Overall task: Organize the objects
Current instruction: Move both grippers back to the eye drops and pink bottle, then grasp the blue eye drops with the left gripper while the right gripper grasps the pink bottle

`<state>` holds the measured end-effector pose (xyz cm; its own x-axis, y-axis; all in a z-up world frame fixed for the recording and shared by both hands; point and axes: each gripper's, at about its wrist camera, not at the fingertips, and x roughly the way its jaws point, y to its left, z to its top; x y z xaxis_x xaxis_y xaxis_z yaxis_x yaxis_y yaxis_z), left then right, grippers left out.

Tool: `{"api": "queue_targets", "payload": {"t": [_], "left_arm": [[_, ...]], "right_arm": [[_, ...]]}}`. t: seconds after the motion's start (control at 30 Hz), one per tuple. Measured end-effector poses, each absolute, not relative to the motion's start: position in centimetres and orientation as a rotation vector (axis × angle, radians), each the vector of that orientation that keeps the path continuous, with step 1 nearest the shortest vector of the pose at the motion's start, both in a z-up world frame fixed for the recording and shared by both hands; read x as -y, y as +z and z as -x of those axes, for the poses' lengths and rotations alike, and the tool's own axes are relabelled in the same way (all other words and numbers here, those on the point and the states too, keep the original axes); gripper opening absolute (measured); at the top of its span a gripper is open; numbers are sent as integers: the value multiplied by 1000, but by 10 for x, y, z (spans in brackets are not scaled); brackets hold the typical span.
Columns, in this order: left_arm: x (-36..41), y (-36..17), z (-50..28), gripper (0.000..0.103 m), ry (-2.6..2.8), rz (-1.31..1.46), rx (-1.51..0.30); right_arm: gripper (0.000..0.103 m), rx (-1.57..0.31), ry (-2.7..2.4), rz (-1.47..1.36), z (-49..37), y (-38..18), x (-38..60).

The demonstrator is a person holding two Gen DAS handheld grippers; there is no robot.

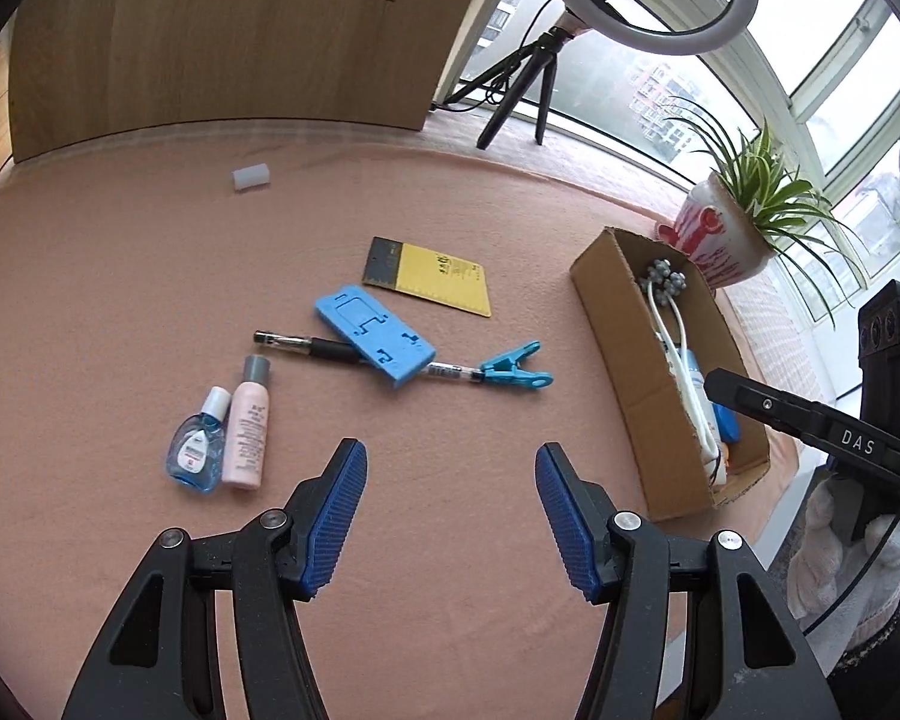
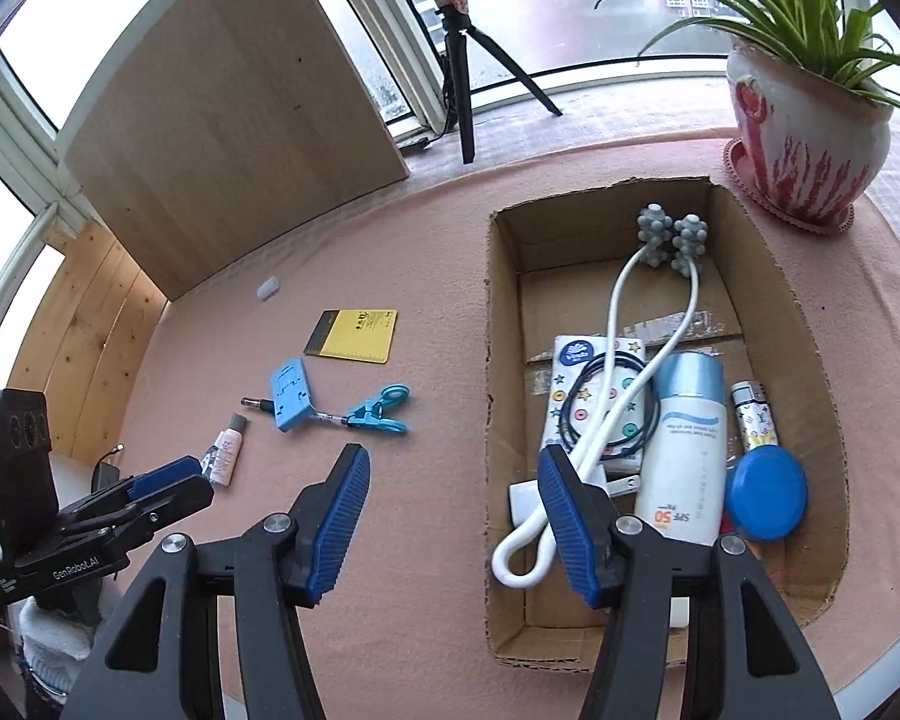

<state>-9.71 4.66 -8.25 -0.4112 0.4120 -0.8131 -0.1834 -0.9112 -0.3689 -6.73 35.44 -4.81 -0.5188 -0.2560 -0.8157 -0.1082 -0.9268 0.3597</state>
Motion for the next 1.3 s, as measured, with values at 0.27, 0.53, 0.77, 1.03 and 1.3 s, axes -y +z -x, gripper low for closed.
{"api": "queue_targets", "payload": {"t": [0.27,0.53,0.77,1.03,1.3], "left_arm": [[10,-94,102,62,2409,1494,282],[36,-116,114,50,2389,1545,200],[43,-132,119,42,2338,1570,179],[40,-139,126,40,2314,1575,178],[42,-145,131,40,2307,1585,176]], "right_arm": [[54,506,-2479,-1507,101,-53,-281],[54,511,-2342,-1559,138,-69,-220],[55,519,-2258,-1634,166,-92,-186],[49,543,-2185,-1715,187,-117,-163],[42,530,-2153,-1773,197,-134,-149]]}}
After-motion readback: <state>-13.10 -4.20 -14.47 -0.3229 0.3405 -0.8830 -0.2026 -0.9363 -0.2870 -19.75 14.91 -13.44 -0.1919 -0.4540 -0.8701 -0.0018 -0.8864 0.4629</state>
